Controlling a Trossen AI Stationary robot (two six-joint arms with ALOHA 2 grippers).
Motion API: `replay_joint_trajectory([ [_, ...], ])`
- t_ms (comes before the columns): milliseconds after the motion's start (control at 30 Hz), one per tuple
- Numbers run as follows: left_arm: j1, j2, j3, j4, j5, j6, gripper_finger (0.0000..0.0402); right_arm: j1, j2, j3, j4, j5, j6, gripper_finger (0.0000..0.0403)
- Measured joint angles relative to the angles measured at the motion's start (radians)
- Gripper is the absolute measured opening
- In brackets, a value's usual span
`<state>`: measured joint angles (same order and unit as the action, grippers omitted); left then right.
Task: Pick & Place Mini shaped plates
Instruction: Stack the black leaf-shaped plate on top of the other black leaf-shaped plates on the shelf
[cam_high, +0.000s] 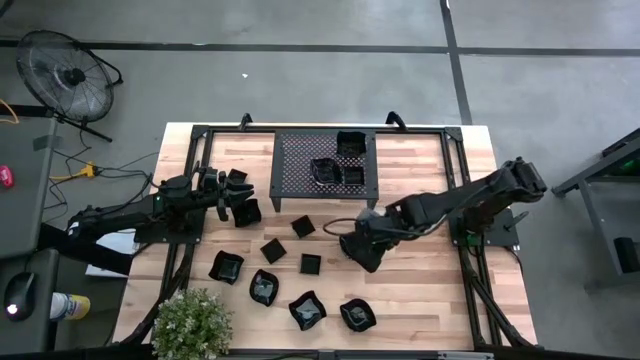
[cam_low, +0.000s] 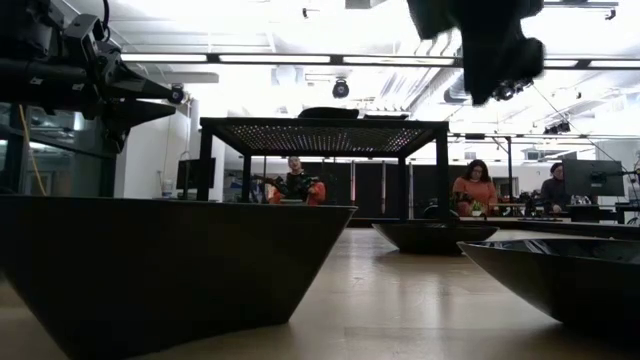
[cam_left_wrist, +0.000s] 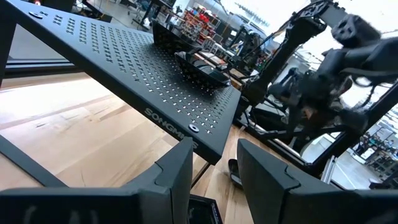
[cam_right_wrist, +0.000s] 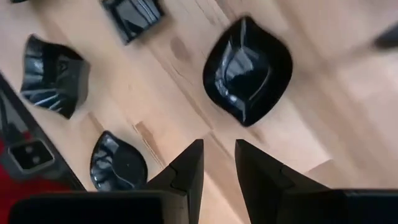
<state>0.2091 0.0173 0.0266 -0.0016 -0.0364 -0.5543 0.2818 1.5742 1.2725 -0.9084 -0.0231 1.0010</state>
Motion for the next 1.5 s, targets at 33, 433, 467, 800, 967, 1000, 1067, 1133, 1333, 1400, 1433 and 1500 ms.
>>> replay_joint_trajectory([
  [33, 0.0, 0.0, 0.0, 0.0, 0.0, 0.0, 0.0124, 0.002, 0.0, -0.033, 0.041, -0.019, 0.043, 0.0087],
  [433, 0.0, 0.0, 0.0, 0.0, 0.0, 0.0, 0.0124, 0.001, -0.01, -0.371, 0.474, -0.036, 0.503, 0.0087],
  [467, 0.0, 0.0, 0.0, 0.0, 0.0, 0.0, 0.0124, 0.001, -0.015, -0.383, 0.47, -0.024, 0.519, 0.0087],
  [800, 0.0, 0.0, 0.0, 0.0, 0.0, 0.0, 0.0124, -0.042, -0.079, -0.478, 0.461, 0.0, 0.485, 0.0087],
  [967, 0.0, 0.0, 0.0, 0.0, 0.0, 0.0, 0.0124, -0.074, -0.08, -0.515, 0.497, -0.016, 0.434, 0.0087],
  [1000, 0.0, 0.0, 0.0, 0.0, 0.0, 0.0, 0.0124, -0.078, -0.08, -0.518, 0.523, -0.025, 0.423, 0.0087],
  [1067, 0.0, 0.0, 0.0, 0.0, 0.0, 0.0, 0.0124, -0.081, -0.08, -0.518, 0.539, -0.038, 0.402, 0.0087],
  [1133, 0.0, 0.0, 0.0, 0.0, 0.0, 0.0, 0.0124, -0.081, -0.08, -0.518, 0.539, -0.035, 0.39, 0.0087],
  [1333, 0.0, 0.0, 0.0, 0.0, 0.001, 0.0, 0.0124, -0.086, -0.058, -0.518, 0.549, -0.037, 0.365, 0.0087],
  [1400, 0.0, 0.0, 0.0, 0.0, 0.001, 0.0, 0.0124, -0.086, -0.04, -0.518, 0.568, -0.056, 0.359, 0.0087],
  [1433, 0.0, 0.0, 0.0, 0.0, 0.001, 0.0, 0.0124, -0.086, -0.033, -0.518, 0.579, -0.058, 0.359, 0.0087],
  [1500, 0.0, 0.0, 0.0, 0.0, 0.001, 0.0, 0.0124, -0.085, -0.026, -0.518, 0.587, -0.057, 0.355, 0.0087],
])
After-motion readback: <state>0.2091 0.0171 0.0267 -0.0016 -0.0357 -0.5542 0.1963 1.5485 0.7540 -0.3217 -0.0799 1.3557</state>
